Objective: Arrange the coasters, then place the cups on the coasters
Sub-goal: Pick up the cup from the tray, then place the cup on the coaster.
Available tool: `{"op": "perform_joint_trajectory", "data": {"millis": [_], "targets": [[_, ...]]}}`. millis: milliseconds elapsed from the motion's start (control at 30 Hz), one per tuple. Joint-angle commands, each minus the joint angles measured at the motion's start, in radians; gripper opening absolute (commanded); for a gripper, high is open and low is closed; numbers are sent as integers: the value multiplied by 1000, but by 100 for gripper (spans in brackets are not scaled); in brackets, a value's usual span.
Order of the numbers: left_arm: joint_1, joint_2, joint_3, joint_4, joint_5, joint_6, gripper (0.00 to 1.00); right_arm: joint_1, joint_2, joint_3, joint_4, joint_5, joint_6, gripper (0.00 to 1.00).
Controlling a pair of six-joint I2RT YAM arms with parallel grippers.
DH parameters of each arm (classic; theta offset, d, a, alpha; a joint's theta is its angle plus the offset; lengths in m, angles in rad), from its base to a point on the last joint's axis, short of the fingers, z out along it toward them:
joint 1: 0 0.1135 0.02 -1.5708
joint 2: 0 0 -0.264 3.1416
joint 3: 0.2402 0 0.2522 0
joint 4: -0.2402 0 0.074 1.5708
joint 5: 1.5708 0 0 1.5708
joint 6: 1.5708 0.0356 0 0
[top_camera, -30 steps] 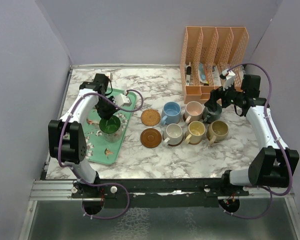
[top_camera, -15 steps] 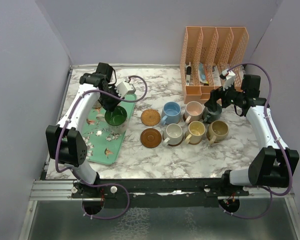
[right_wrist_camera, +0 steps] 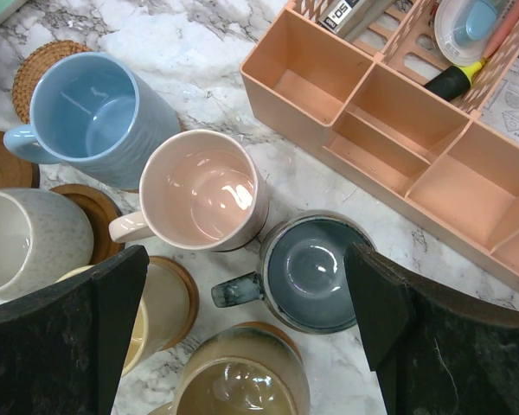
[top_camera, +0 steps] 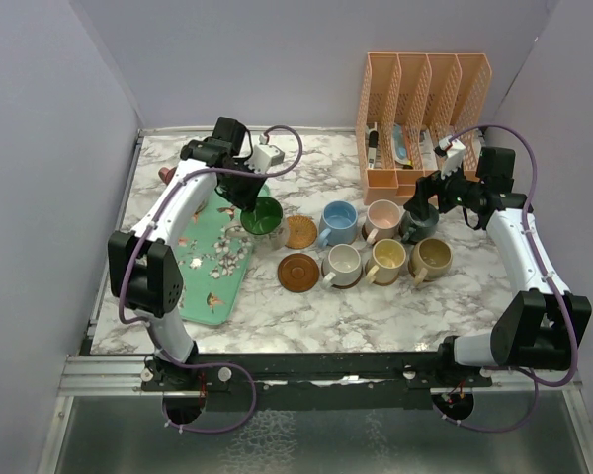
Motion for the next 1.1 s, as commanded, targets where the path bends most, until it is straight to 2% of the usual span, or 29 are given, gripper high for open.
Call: {"op": "perform_joint_trajectory", "data": {"millis": [0, 300, 1067], "targets": [[-5, 24, 38, 132, 88, -151, 0, 3, -9, 3, -2, -22, -7, 98], [-20, 124, 71, 171, 98, -280, 0, 3, -9, 3, -1, -18, -8, 98], [-101, 260, 230, 155, -27, -362, 0, 3, -8, 3, -3, -16, -10, 98]]}}
